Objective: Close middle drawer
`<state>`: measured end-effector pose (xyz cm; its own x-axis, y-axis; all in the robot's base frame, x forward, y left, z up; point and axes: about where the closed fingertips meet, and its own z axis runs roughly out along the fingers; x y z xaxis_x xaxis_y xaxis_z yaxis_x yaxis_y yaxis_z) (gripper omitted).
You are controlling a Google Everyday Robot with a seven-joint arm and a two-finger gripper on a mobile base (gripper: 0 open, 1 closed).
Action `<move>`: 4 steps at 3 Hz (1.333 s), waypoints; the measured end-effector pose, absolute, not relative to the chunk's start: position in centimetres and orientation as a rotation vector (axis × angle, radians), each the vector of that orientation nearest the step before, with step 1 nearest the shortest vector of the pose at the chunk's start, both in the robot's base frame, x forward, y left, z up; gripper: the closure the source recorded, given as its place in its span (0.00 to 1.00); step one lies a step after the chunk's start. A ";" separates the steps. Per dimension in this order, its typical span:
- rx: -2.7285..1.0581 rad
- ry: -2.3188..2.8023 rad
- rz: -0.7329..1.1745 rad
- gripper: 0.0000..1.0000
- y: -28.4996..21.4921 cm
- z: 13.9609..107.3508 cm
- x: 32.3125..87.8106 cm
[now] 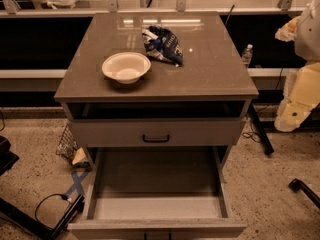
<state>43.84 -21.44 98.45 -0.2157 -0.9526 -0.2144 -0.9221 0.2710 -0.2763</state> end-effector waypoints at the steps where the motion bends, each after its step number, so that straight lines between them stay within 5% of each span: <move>1: -1.709 2.209 -0.126 0.00 -21.4 98.5 43.8; 4: -1.511 2.214 0.025 0.00 -25.2 88.0 41.0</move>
Offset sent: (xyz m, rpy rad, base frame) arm 0.0055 -0.0168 -0.0245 -0.0071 -0.0065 -0.0775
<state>41.03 -25.17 87.96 -0.2935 -0.8784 -0.3771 -0.8867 0.3976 -0.2361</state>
